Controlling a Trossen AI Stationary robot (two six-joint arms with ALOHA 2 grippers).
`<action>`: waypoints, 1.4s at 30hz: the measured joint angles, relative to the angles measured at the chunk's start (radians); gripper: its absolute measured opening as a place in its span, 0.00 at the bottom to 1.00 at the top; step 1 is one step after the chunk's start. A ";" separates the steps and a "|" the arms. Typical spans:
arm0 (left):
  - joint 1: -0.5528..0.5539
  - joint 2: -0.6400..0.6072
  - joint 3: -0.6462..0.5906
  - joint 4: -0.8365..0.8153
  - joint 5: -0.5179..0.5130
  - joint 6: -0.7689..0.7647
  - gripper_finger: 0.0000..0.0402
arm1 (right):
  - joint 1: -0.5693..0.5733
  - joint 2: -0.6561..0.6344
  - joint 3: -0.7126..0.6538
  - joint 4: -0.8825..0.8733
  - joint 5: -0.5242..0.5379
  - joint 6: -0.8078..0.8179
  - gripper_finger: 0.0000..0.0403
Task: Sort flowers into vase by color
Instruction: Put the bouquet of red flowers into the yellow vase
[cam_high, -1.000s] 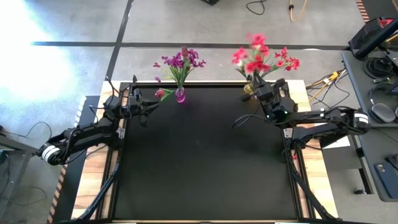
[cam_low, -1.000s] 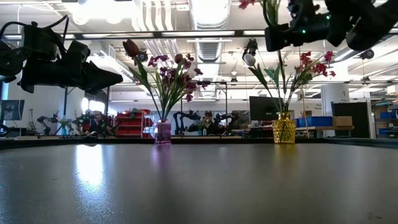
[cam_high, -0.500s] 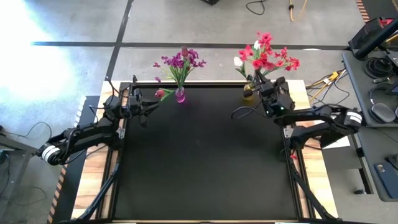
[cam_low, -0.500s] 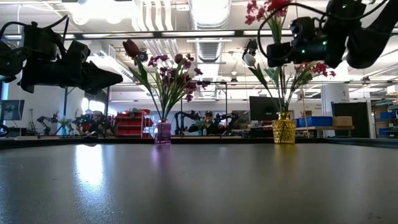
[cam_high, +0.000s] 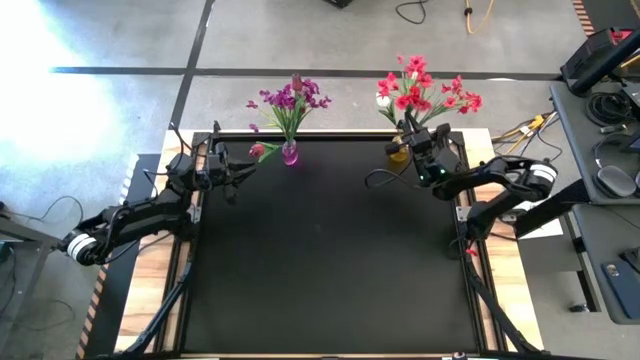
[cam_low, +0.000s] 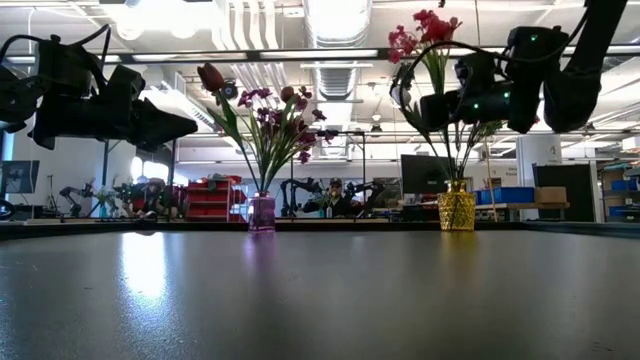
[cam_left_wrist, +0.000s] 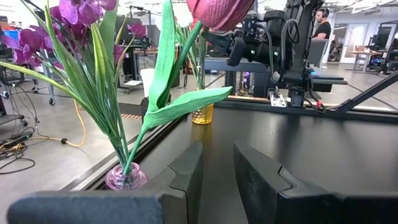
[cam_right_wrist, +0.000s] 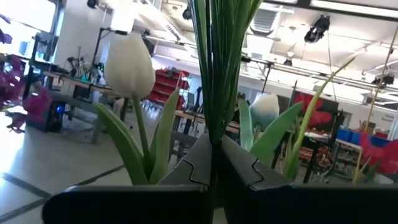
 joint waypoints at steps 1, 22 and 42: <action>0.000 0.000 0.000 0.000 0.000 0.000 0.19 | -0.001 0.007 0.003 0.000 0.000 0.002 0.02; 0.000 0.000 0.000 0.001 0.000 0.000 0.19 | -0.003 0.024 0.006 -0.077 0.200 0.066 0.14; 0.000 0.000 0.000 0.001 0.000 0.000 0.19 | 0.009 0.017 0.006 -0.235 0.215 0.206 0.33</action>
